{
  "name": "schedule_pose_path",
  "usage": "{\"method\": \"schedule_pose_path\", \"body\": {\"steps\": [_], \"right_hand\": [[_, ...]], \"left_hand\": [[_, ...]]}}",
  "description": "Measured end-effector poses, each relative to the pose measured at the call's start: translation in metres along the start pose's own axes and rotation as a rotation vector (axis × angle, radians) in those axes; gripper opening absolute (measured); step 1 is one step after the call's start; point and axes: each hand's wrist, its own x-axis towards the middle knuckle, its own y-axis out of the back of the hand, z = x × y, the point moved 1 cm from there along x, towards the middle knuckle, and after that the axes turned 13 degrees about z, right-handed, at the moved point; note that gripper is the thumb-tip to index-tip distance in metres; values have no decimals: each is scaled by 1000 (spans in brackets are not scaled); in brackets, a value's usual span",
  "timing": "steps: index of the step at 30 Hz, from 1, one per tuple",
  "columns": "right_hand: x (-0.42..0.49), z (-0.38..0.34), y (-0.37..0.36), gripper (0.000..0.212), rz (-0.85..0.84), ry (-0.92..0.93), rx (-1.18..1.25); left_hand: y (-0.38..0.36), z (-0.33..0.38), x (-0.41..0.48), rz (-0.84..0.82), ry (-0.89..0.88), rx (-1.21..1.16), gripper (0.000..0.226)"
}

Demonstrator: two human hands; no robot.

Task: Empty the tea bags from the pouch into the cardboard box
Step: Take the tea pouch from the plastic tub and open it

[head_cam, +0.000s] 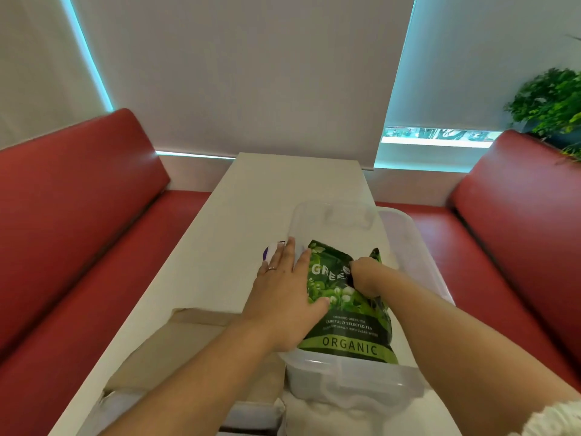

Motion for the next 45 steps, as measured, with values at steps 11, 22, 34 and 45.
{"method": "schedule_pose_path", "body": {"steps": [11,22,34,45], "right_hand": [[-27,17,41,23,593,-162,315],[-119,22,106,19,1010,-97,490],[-227,-14,247,20,1348,-103,560],[-321,-58,272,21,1449,-88,606]], "left_hand": [[2,3,0,6,39,31,89],[26,15,5,54,252,-558,103],[200,64,-9,546,94,-766,9],[286,84,-127,47,-190,-884,33]]}}
